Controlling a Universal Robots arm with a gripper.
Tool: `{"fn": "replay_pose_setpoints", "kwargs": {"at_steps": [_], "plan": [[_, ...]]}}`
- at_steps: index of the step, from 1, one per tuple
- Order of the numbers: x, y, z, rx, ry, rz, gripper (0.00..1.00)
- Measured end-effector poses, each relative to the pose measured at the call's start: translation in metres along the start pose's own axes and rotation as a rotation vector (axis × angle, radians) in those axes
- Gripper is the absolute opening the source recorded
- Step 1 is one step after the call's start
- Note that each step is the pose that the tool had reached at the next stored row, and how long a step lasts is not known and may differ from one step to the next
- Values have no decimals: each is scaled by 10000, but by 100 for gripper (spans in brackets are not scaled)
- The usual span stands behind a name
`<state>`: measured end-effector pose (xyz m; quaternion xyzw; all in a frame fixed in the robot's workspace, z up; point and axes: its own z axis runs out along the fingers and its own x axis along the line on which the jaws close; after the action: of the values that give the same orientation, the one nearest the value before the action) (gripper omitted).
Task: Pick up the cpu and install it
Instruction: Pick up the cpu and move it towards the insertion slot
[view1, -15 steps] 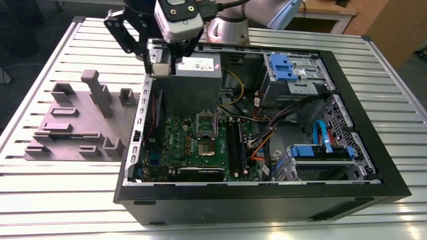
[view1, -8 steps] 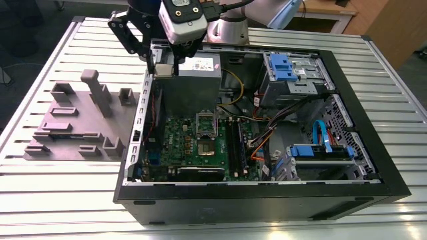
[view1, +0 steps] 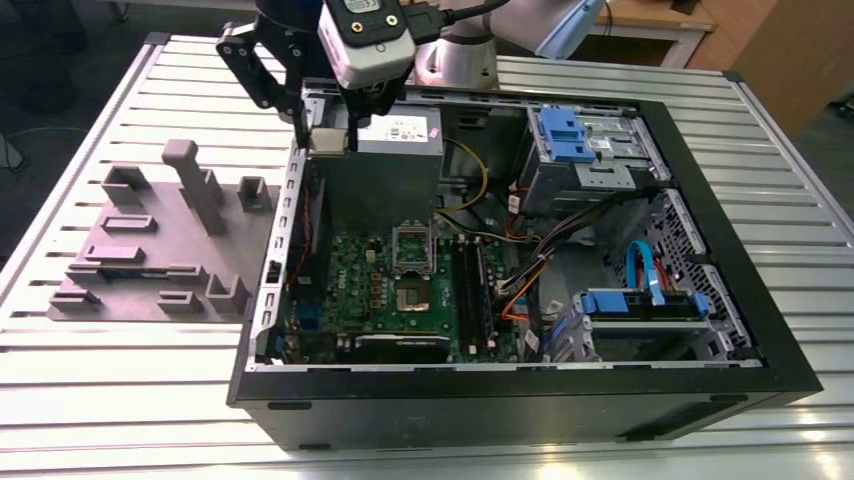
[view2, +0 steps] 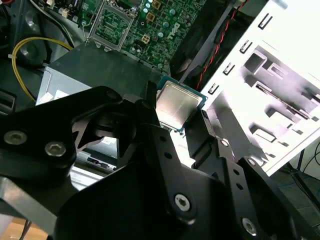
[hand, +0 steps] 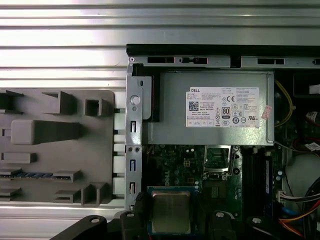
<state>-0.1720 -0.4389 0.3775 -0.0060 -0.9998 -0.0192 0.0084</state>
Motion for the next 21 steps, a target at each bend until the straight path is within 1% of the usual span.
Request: {"fn": "replay_pose_setpoints", "kwargs": {"at_steps": [1, 4, 7, 10, 13, 15, 19, 21], "plan": [[-6, 0, 0, -1, -1, 0, 47], [-71, -1, 2, 0, 0, 6, 47], [-115, -20, 28, -1, -1, 12, 47], [-139, -78, 60, 0, 0, 12, 47], [-168, -122, 69, -2, -1, 12, 47], [-211, -126, 72, 0, 0, 15, 47], [-331, -127, 80, 0, -1, 18, 47], [-351, -135, 87, -1, -1, 35, 47]]}}
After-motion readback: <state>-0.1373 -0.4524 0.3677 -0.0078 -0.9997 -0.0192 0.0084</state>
